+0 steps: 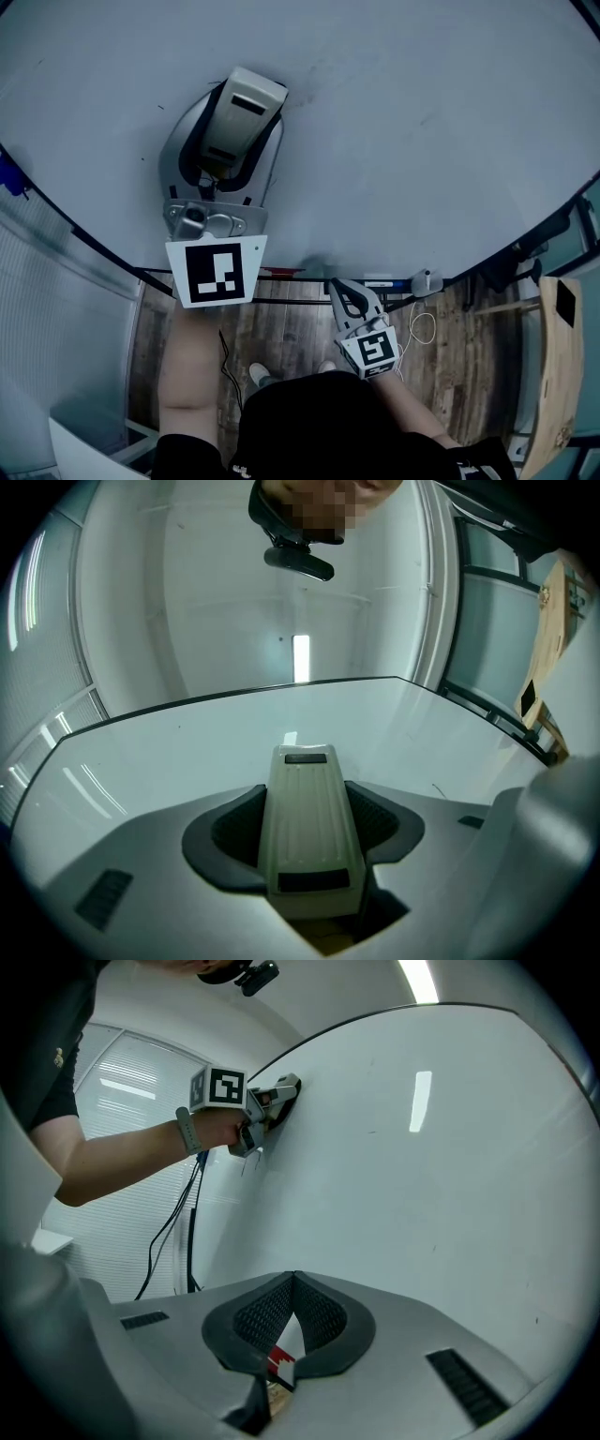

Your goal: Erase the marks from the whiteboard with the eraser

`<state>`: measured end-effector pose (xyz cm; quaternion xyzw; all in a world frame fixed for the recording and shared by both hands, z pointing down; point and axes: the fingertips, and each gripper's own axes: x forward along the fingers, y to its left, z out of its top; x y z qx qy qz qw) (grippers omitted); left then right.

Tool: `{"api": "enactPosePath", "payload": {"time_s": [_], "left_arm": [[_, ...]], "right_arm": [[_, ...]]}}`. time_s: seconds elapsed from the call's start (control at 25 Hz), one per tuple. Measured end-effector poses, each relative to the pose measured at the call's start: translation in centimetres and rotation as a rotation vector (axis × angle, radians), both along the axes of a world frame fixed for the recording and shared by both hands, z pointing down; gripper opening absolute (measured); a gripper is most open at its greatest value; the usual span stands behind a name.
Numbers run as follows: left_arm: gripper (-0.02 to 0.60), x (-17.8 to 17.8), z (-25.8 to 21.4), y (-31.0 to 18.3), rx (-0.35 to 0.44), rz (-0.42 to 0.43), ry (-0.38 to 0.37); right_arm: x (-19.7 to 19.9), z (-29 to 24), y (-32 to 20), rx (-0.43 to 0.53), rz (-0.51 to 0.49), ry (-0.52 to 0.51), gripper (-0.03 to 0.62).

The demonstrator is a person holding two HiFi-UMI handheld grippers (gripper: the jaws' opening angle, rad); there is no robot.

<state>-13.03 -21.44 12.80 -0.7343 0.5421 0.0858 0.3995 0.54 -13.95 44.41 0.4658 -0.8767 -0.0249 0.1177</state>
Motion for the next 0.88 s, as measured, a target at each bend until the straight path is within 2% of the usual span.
{"api": "enactPosePath", "payload": {"time_s": [0.08,0.28,0.48,0.6,0.76,0.88], "left_arm": [[0.268,-1.0,0.7,-0.2,-0.001,-0.011,0.022],[0.268,-4.7,2.7,-0.3,-0.005,-0.005,0.145],[0.267,-7.7,5.9,-0.4,-0.012,-0.011,0.198],[0.268,-9.3,8.8,-0.6,-0.045,-0.027,0.242],[0.267,-11.6,13.9,-0.6,-0.063,-0.065,0.229],[0.267,-12.7,17.8,-0.8,-0.129,-0.086,0.237]], "right_arm": [[0.0,0.2,-0.1,-0.008,-0.009,0.004,0.028],[-0.1,0.8,-0.5,-0.029,-0.023,0.016,0.028],[-1.3,1.9,-0.6,-0.051,-0.039,0.035,0.028],[-1.9,2.6,-0.6,-0.066,-0.047,0.044,0.029],[-2.5,3.5,-0.4,-0.086,-0.053,0.057,0.028],[-3.1,4.0,-0.3,-0.095,-0.062,0.064,0.029]]}}
